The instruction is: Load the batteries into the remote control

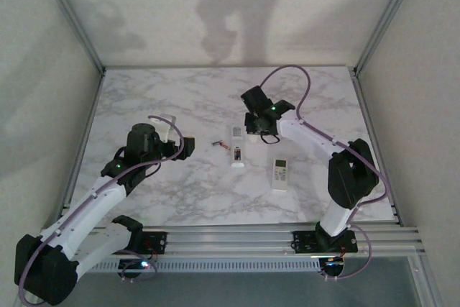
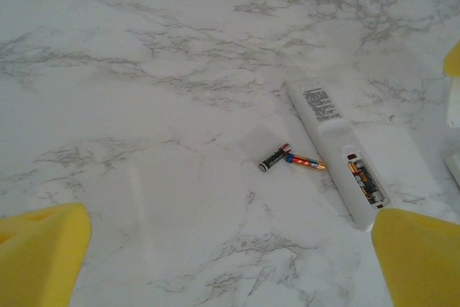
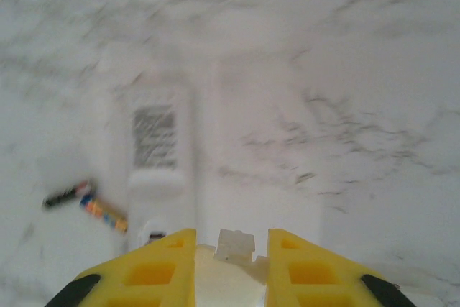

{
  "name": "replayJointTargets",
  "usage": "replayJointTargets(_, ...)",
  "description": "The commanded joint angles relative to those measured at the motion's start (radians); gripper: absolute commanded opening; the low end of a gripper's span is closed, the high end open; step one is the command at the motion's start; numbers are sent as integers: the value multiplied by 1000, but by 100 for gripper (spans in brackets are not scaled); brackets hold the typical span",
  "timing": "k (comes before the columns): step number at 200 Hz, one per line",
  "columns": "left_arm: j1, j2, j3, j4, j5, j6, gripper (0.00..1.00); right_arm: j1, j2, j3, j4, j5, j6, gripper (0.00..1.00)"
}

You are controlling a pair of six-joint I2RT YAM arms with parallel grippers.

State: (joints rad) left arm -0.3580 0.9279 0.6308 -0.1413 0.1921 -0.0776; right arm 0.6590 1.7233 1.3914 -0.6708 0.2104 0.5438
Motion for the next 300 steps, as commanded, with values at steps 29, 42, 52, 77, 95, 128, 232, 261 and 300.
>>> replayJointTargets(29,13,1,30,-19,-63,22,99,45,102,111,-129,-111,-236,16)
replayJointTargets(42,13,3,27,-20,-67,22,100,73,148,157,-174,-58,-229,16)
replayJointTargets(52,13,11,29,-20,-67,22,99,83,189,194,-209,-14,-210,16)
replayJointTargets(77,14,26,33,-26,-69,24,100,82,274,274,-289,58,-86,15)
replayJointTargets(95,14,33,35,-27,-71,24,99,105,298,284,-283,54,-6,15)
replayJointTargets(128,13,39,35,-26,-73,25,100,113,305,268,-247,31,96,17)
replayJointTargets(232,13,46,40,-32,-75,25,100,128,344,258,-202,-11,73,18)
replayJointTargets(261,13,46,40,-31,-74,25,99,128,340,237,-184,-23,50,18)
replayJointTargets(300,13,46,43,-33,-74,25,100,134,347,217,-161,-45,31,18)
